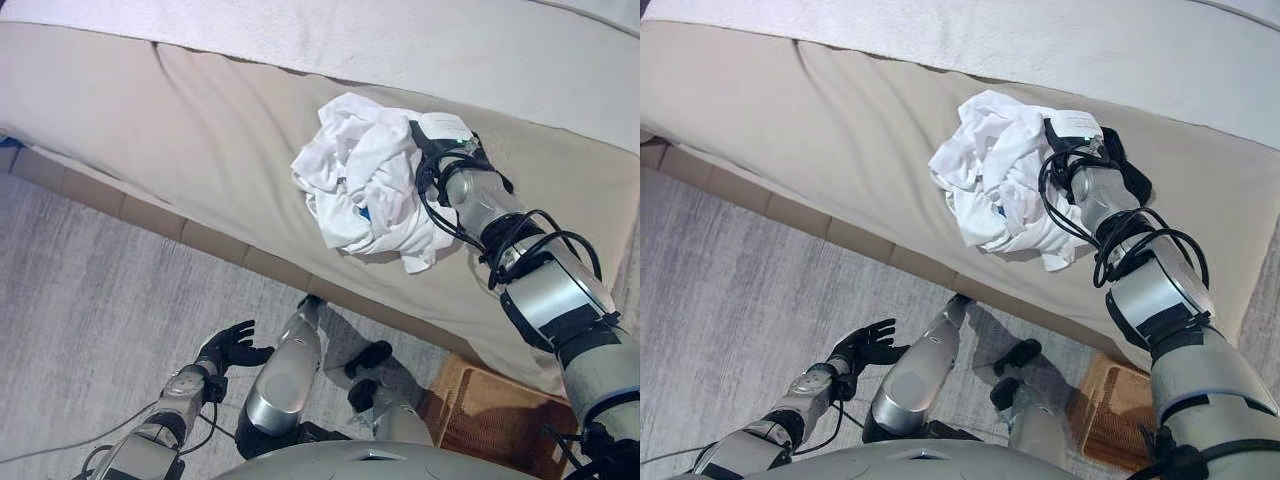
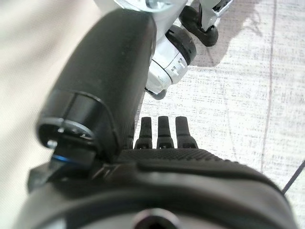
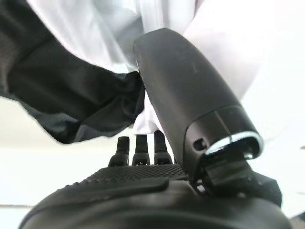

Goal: Pick up the clothes from the bed and place them into the basket

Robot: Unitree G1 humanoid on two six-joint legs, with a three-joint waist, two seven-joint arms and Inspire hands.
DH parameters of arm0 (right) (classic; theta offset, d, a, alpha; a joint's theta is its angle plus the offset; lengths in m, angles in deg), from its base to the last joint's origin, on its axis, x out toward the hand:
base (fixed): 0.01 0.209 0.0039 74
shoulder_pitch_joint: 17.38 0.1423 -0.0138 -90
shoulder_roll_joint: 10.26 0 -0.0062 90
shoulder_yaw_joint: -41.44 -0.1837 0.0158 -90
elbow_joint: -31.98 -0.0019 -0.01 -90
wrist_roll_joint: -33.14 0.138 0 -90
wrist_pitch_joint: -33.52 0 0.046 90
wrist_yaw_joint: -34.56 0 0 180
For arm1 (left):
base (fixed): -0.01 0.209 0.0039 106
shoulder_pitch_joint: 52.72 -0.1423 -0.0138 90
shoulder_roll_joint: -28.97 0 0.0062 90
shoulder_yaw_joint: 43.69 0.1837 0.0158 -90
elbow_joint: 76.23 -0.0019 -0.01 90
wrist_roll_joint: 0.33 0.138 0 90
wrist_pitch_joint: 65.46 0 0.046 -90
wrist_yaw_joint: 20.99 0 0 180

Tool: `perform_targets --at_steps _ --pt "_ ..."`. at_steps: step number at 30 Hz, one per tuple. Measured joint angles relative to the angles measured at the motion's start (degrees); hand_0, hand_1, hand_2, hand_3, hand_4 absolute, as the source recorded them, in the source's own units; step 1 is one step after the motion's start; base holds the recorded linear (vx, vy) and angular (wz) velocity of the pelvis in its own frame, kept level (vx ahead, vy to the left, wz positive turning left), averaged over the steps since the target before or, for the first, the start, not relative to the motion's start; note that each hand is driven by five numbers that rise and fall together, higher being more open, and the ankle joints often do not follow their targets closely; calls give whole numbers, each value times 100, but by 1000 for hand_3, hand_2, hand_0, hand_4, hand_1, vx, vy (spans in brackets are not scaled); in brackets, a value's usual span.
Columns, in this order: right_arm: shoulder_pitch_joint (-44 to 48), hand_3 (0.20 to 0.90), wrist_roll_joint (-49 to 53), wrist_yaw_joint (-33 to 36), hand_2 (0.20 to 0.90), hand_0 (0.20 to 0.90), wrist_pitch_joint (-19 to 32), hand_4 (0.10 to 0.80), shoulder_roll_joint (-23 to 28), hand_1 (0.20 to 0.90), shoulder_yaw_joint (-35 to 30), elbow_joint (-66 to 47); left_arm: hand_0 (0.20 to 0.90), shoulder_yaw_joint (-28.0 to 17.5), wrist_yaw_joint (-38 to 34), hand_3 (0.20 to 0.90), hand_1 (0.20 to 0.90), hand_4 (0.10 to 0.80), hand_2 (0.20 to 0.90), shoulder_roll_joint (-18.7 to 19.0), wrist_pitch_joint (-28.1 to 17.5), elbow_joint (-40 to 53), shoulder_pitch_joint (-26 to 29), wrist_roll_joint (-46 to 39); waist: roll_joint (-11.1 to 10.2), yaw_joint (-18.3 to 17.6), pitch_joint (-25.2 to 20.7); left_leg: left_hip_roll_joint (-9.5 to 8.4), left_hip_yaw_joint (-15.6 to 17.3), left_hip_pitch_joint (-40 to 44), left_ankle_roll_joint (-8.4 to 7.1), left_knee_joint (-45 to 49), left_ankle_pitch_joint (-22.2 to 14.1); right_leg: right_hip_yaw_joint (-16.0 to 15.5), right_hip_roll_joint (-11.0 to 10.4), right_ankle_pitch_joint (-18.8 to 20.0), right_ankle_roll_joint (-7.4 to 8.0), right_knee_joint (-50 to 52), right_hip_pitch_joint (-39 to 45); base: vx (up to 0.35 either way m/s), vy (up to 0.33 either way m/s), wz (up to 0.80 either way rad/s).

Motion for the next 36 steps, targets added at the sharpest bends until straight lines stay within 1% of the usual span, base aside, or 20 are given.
perform_targets --at_steps 4,5,7,10,13,15,17,19,21,23,24,25,26,28,29,30,32,34,36 --pt "69 900 -97 -267 900 900 -14 800 -25 900 5 90 900 -6 9 900 900 800 900 1 3 1 -1 3 3 98 2 -22 -43 -11 -21 0 -15 -50 -18 -30 19 23 2 29 -40 6" --pt "118 200 -98 -413 300 300 -8 100 -24 300 14 106 900 -20 26 900 900 800 900 1 5 9 0 5 3 126 2 -20 -51 -11 -26 0 -19 -60 -16 -35 22 23 5 25 -60 3" --pt "206 200 -70 -529 300 300 -3 100 -18 300 139 123 900 -67 35 900 900 800 900 1 7 20 0 8 3 133 2 -12 -79 -11 -16 0 -12 -90 1 -40 27 22 16 26 -63 6" --pt "263 200 290 -503 300 300 18 100 -15 300 166 78 900 -72 35 900 900 800 900 1 8 35 0 10 2 140 2 12 -86 -7 4 1 5 -102 32 -39 30 -2 37 21 -37 2" --pt "240 200 910 -324 300 300 17 100 30 300 154 -237 900 -81 18 900 900 800 900 1 11 51 -2 14 0 114 3 18 -85 13 -18 84 3 -97 58 -37 32 -20 91 45 -36 -2" --pt "180 200 1136 -165 300 300 15 100 139 300 71 -608 900 -102 -19 900 900 800 900 2 17 121 -8 18 -12 89 9 33 -81 71 -21 89 0 -88 69 -37 32 -20 144 50 -13 -1" --pt "140 200 1482 59 300 300 -5 100 206 300 -156 -1074 900 -123 -71 900 900 800 900 5 27 194 -59 18 -31 -16 21 37 -68 186 -27 87 -9 -71 72 -36 32 -24 254 58 1 -2" --pt "88 200 1851 258 300 300 -17 100 231 300 -518 -1449 900 -121 -104 900 900 800 900 4 27 212 -110 18 -56 -23 38 31 11 327 -34 74 -15 26 66 -36 33 -25 369 58 2 -17" --pt "46 200 2184 459 300 300 -22 100 329 300 -845 -1771 900 -209 -137 900 900 800 900 5 36 221 -165 24 -88 -132 54 41 58 498 -45 70 -129 66 65 -36 33 -29 521 85 0 -12" --pt "39 200 2426 650 300 300 -34 100 419 300 -1189 -1938 900 -289 -162 900 900 800 900 12 74 217 -237 61 -120 -180 57 29 116 649 -4 62 -150 120 56 -36 33 -28 646 66 39 -12" --pt "37 200 2497 760 300 300 -71 100 484 300 -1346 -2019 900 -317 -172 900 900 800 900 9 134 228 -263 82 -135 -190 54 35 188 734 38 66 -197 196 49 -37 33 -29 701 80 76 -23" --pt "38 200 2581 763 300 300 -139 100 651 300 -1440 -2160 900 -398 -173 900 900 800 900 -1 176 215 -312 164 -146 -230 48 22 237 846 106 71 -223 244 34 -33 34 -32 800 52 72 -18" --pt "38 200 2668 763 300 300 -179 100 808 300 -1442 -2218 900 -425 -183 900 900 800 900 0 194 210 -344 221 -148 -272 46 24 249 941 119 76 -229 265 24 -34 34 -35 893 143 4 -15" --pt "38 200 2847 759 300 300 -247 100 1100 300 -1574 -2285 900 -537 -188 900 900 800 900 43 249 219 -486 256 -238 -368 -10 17 341 1096 194 79 -304 373 -2 -35 33 -97 1035 125 3 -16" --pt "38 200 2934 760 300 300 -266 100 1195 300 -1661 -2300 900 -604 -190 900 900 800 900 51 257 201 -530 308 -275 -428 -35 13 374 1136 197 80 -301 396 -4 -33 34 -120 1078 71 -1 -18" --pt "38 200 2978 759 300 300 -299 100 1347 300 -1718 -2350 900 -676 -193 900 900 800 900 68 259 202 -598 372 -316 -490 -65 9 424 1195 238 76 -281 451 -18 -32 34 -115 1109 53 -7 -21" --pt "38 200 2985 760 300 300 -344 100 1440 300 -1816 -2364 900 -739 -207 900 900 800 900 96 262 194 -676 454 -383 -571 -136 15 519 1246 251 78 -299 539 -30 -31 33 -117 1116 37 -11 -23" --pt "37 200 2993 762 300 300 -378 100 1657 300 -1835 -2383 900 -760 -242 900 900 800 900 127 291 169 -708 470 -421 -718 -190 14 592 1369 251 81 -296 651 -34 -29 33 -158 1225 11 -14 -21" --pt "37 200 3044 762 300 300 -386 100 1718 300 -1878 -2390 900 -770 -252 900 900 800 900 121 313 169 -736 471 -428 -865 -312 17 634 1422 245 68 -304 682 -17 11 19 -277 1303 21 -15 -16"
